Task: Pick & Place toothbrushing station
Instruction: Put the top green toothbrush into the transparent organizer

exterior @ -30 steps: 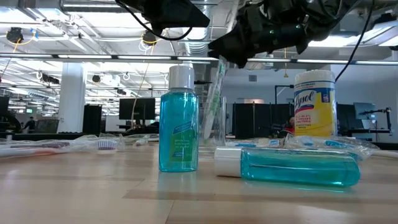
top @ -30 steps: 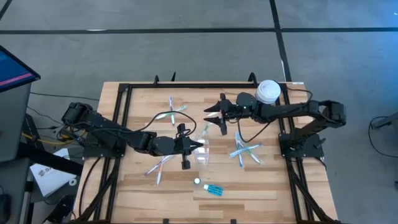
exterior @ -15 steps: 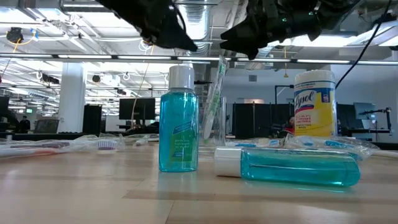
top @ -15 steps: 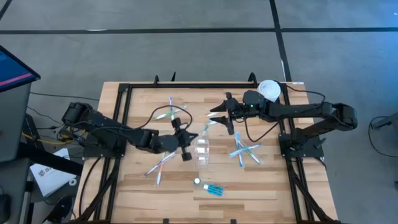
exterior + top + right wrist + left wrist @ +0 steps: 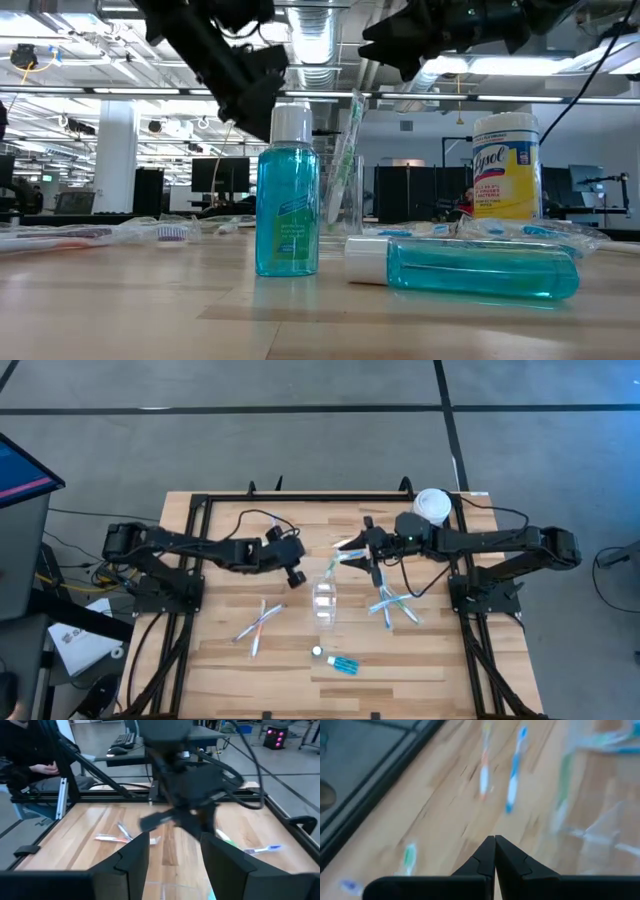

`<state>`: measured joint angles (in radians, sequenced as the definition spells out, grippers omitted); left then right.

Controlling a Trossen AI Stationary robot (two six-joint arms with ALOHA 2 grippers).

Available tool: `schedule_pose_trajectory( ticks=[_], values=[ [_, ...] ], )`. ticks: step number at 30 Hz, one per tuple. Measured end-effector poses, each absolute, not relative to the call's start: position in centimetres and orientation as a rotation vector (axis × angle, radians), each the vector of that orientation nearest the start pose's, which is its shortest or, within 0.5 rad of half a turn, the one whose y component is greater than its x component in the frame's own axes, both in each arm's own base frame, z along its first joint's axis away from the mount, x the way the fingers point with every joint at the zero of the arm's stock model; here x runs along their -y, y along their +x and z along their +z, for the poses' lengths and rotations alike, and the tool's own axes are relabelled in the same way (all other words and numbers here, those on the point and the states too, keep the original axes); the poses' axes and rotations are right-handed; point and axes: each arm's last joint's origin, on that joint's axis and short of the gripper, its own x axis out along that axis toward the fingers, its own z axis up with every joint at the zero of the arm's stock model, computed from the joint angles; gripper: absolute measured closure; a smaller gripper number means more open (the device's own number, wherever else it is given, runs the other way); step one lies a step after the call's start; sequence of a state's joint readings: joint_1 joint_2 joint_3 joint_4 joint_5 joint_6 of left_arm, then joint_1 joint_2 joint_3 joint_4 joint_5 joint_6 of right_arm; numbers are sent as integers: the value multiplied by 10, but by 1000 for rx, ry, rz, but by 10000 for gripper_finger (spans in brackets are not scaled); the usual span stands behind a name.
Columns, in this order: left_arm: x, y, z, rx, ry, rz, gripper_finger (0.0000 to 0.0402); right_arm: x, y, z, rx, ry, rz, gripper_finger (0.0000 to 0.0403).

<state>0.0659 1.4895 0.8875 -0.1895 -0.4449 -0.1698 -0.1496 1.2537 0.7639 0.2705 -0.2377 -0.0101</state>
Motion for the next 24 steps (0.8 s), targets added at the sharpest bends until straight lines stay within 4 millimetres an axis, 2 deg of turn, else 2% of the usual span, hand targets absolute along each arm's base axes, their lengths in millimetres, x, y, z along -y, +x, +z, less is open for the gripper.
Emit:
schedule_pose_trajectory(
  ticks=[6, 18, 24],
  values=[
    [-55, 286, 201, -875, -111, 592, 401, 28, 274, 270, -223, 30, 112, 234],
    [-78, 261, 190, -1105, -167, 668, 401, 25, 274, 270, -225, 29, 119, 237],
    [-97, 249, 187, -1169, -293, 648, 401, 25, 274, 269, -233, 31, 120, 240]
  ],
)
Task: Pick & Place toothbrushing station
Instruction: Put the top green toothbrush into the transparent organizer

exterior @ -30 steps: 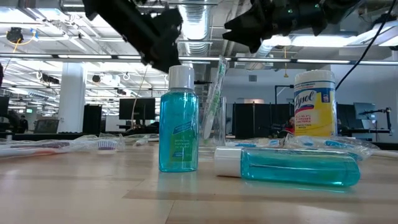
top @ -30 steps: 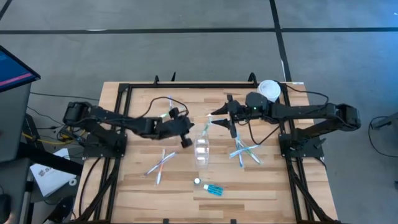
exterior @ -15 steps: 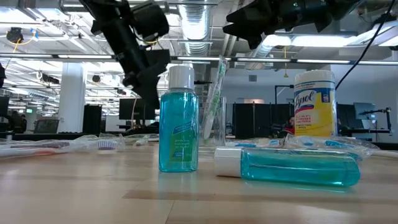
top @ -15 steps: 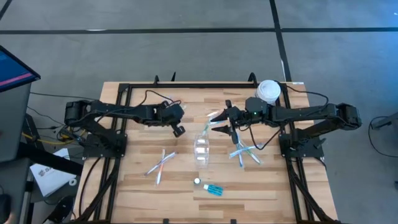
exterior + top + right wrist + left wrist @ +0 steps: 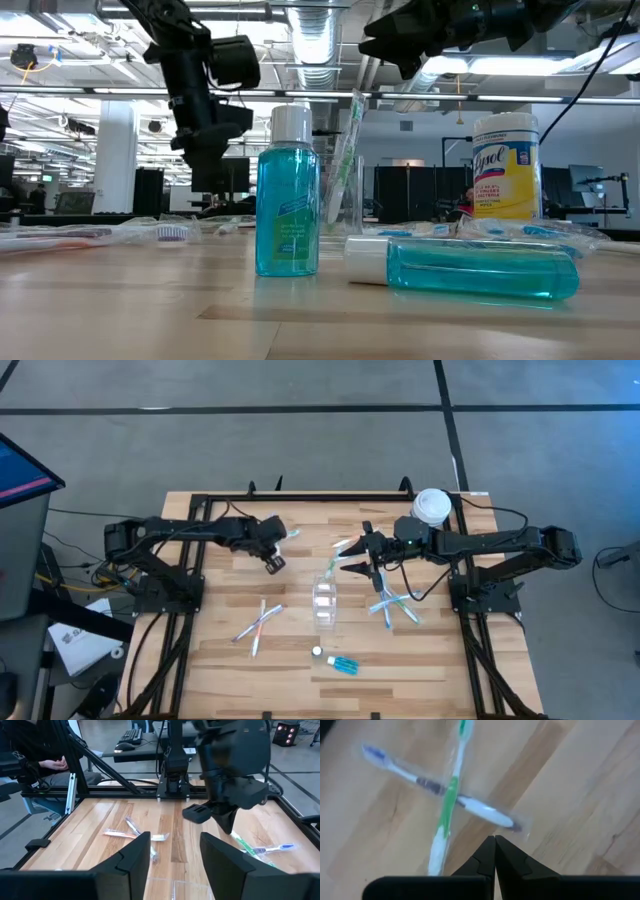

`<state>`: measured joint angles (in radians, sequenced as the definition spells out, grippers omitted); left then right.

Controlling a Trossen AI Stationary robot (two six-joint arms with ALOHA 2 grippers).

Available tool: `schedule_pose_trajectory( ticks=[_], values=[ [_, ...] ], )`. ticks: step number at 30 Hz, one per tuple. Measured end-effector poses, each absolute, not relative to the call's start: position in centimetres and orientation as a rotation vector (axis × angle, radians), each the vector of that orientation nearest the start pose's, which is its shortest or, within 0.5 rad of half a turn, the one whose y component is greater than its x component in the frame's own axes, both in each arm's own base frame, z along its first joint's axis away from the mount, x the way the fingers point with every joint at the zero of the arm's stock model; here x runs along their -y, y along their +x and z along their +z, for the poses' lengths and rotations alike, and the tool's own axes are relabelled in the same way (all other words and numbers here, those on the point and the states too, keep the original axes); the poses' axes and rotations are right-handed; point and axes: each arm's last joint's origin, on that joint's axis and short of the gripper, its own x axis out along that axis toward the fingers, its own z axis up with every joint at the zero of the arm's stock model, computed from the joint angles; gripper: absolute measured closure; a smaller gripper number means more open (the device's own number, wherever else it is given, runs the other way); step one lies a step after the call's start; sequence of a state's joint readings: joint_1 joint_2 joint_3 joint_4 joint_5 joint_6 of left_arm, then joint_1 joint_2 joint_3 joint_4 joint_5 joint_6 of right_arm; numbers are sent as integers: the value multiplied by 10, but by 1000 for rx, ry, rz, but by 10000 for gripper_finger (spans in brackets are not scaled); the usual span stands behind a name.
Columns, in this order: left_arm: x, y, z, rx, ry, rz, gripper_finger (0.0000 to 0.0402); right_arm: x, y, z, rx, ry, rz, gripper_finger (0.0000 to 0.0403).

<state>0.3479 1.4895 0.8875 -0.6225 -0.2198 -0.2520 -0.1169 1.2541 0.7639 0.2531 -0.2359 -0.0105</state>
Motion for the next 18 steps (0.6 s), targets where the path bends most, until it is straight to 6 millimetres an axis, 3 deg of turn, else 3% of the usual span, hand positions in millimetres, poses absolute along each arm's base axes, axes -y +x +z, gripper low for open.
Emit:
schedule_pose_trajectory(
  ticks=[6, 18],
  values=[
    [-112, 240, 186, -1201, -316, 668, 382, 23, 274, 268, -247, 32, 128, 243],
    [-126, 231, 183, -1209, -347, 716, 283, 9, 275, 268, -244, -16, 183, 248]
  ],
)
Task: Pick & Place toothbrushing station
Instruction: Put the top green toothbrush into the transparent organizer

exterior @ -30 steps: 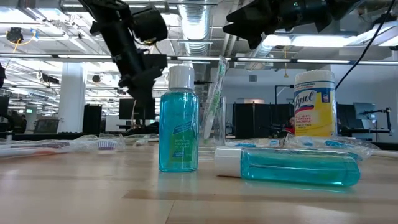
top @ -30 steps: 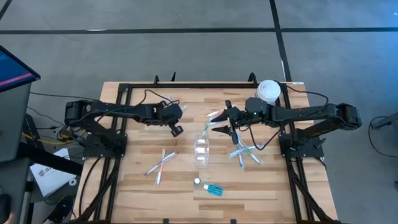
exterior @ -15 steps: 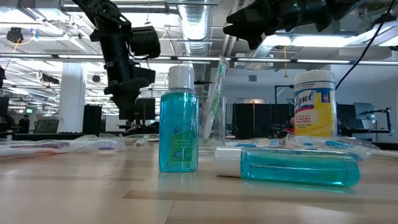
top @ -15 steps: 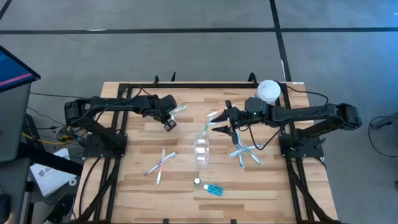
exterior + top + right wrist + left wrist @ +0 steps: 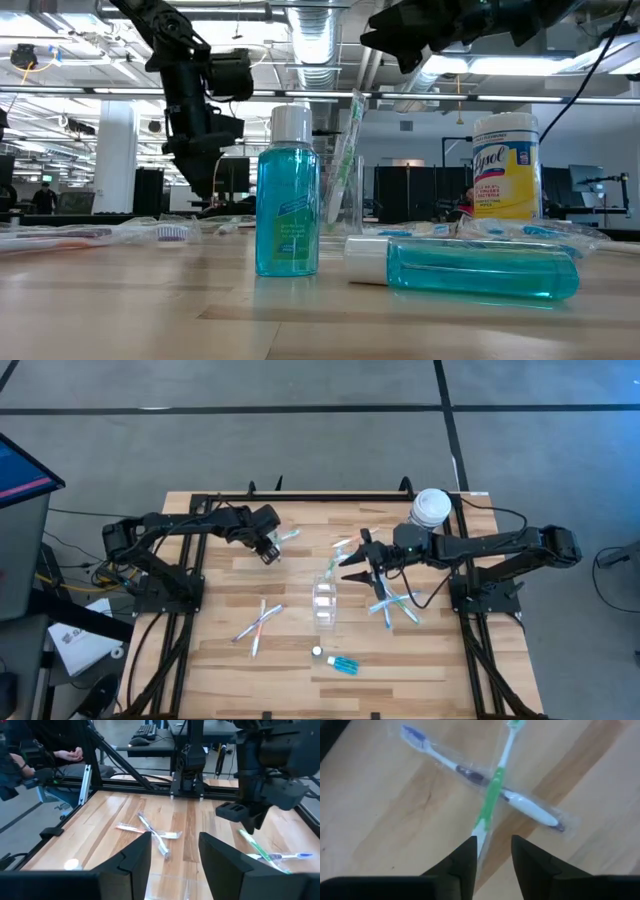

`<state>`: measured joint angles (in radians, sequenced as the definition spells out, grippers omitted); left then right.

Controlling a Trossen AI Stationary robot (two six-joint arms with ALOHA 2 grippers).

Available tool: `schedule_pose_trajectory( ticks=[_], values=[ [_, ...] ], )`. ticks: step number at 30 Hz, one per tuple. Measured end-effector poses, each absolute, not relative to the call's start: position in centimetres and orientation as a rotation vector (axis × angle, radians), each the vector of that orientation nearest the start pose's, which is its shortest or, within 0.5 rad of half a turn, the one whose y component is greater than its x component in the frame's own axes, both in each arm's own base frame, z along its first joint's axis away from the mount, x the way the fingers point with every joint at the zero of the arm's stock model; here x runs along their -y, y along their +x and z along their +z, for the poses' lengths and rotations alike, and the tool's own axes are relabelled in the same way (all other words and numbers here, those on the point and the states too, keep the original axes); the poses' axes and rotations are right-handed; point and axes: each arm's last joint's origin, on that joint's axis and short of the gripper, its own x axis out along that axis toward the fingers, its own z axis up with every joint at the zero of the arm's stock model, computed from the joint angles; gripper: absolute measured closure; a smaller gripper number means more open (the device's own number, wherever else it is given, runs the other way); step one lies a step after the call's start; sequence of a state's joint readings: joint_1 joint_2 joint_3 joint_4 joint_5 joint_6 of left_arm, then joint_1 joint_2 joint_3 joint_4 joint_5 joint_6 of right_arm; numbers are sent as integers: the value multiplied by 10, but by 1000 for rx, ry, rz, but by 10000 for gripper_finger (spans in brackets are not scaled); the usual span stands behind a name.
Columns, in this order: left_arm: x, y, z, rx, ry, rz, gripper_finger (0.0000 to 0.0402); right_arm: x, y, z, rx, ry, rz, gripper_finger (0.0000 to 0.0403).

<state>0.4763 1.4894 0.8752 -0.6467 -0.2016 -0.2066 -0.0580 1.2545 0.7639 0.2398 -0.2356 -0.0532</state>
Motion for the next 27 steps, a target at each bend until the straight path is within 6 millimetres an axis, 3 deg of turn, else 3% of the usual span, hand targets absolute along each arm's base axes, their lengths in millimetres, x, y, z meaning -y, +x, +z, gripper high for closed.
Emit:
schedule_pose_trajectory(
  ticks=[10, 27],
  values=[
    [-127, 207, 156, -1299, -415, 728, 274, 9, 275, 268, -243, -23, 183, 248],
    [-124, 201, 137, -1264, -345, 690, 275, 10, 275, 268, -243, -24, 182, 256]
  ],
)
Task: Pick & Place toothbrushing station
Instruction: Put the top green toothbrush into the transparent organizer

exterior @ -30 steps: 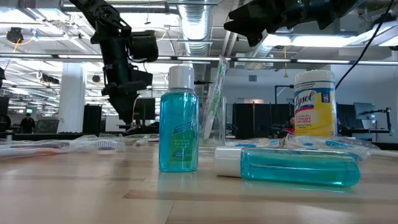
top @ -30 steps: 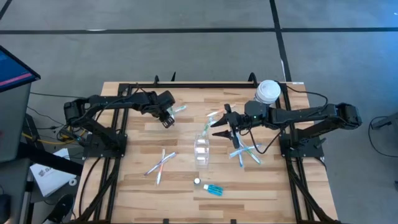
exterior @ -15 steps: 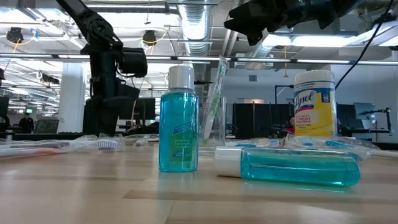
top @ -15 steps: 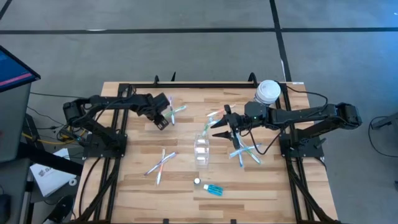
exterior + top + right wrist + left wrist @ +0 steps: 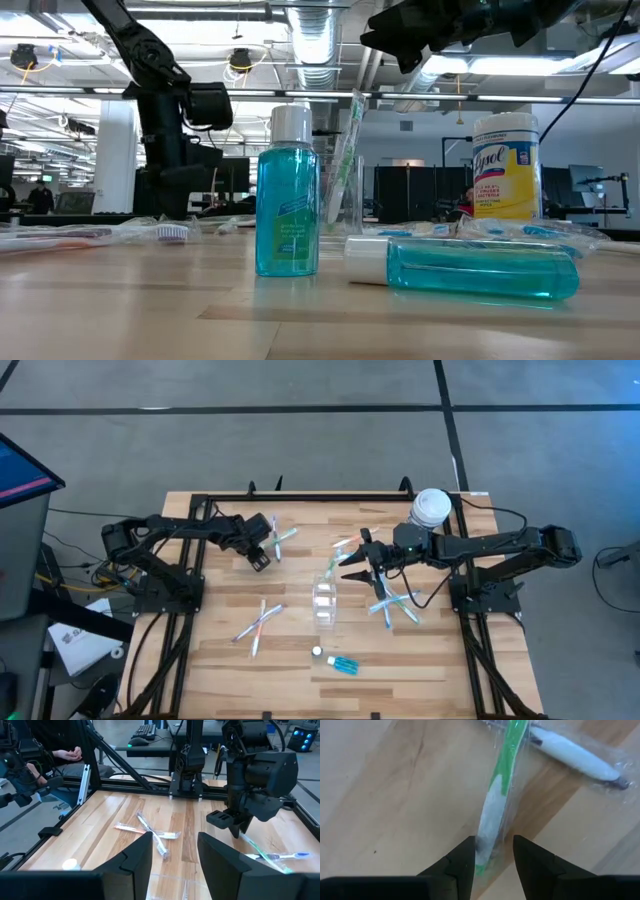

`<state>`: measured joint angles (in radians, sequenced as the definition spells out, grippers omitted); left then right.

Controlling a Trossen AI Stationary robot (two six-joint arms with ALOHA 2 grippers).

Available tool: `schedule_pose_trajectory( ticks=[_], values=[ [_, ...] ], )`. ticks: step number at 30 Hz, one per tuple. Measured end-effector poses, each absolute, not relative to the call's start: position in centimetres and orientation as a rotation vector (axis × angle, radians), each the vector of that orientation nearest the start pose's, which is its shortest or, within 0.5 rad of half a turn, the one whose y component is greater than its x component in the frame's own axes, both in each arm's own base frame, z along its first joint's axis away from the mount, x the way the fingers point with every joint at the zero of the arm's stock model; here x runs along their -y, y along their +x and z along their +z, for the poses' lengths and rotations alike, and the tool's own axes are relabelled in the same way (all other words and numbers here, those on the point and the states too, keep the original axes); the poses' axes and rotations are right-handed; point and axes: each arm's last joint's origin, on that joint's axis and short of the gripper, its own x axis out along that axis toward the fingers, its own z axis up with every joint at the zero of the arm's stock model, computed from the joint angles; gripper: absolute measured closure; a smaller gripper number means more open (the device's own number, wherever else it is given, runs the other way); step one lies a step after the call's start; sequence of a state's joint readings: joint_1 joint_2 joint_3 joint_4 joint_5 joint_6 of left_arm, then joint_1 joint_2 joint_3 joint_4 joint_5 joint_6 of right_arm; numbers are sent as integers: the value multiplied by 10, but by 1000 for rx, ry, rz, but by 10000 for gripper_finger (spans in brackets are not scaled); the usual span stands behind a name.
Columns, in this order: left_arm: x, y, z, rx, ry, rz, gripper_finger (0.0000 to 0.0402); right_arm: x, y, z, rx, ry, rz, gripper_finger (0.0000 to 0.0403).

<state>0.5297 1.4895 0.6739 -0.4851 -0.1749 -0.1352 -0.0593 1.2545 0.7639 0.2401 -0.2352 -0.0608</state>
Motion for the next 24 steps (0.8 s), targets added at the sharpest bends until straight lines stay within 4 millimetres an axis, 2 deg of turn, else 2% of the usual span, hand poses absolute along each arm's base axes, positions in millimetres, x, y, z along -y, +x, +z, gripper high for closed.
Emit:
schedule_pose_trajectory(
  ticks=[5, 13, 20, 24],
  values=[
    [-123, 199, 134, -1277, -331, 714, 291, 10, 275, 268, -243, -24, 182, 256],
    [-123, 199, 135, -1271, -330, 715, 386, 10, 275, 268, -243, -24, 182, 256],
    [-123, 199, 135, -1268, -330, 714, 377, 10, 275, 268, -243, -24, 182, 256],
    [-122, 197, 140, -1251, -332, 709, 390, 10, 275, 268, -243, -24, 182, 256]
  ],
)
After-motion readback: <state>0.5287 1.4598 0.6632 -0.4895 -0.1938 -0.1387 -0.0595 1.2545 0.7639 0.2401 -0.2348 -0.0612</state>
